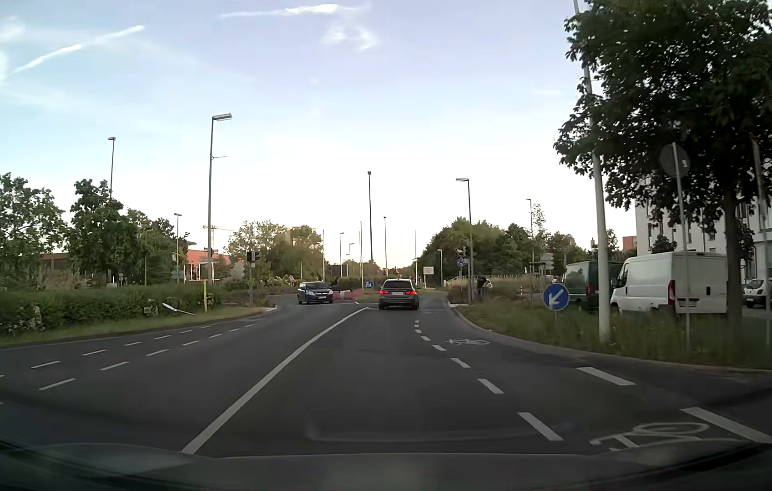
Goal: Follow the waypoints while adhering to traffic rules and regulations
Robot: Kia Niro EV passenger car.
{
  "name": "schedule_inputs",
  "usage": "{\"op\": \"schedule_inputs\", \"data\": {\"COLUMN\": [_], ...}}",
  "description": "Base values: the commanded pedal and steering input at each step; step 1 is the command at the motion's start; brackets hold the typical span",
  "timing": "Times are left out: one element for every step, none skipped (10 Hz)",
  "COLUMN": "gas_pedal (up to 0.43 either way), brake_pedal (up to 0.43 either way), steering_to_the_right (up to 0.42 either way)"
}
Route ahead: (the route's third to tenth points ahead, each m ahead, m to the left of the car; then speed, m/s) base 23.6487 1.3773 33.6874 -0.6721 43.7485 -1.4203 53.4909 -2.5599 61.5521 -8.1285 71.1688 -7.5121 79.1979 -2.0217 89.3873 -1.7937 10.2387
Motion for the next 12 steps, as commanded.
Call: {"op": "schedule_inputs", "data": {"gas_pedal": [0.000, 0.000, 0.000, 0.000, 0.000, 0.000, 0.000, 0.000, 0.000, 0.000, 0.000, 0.000], "brake_pedal": [0.061, 0.073, 0.079, 0.085, 0.085, 0.085, 0.085, 0.085, 0.091, 0.091, 0.098, 0.098], "steering_to_the_right": [-0.003, -0.002, -0.001, -0.001, 0.000, 0.003, 0.004, 0.005, 0.007, 0.008, 0.008, 0.009]}}
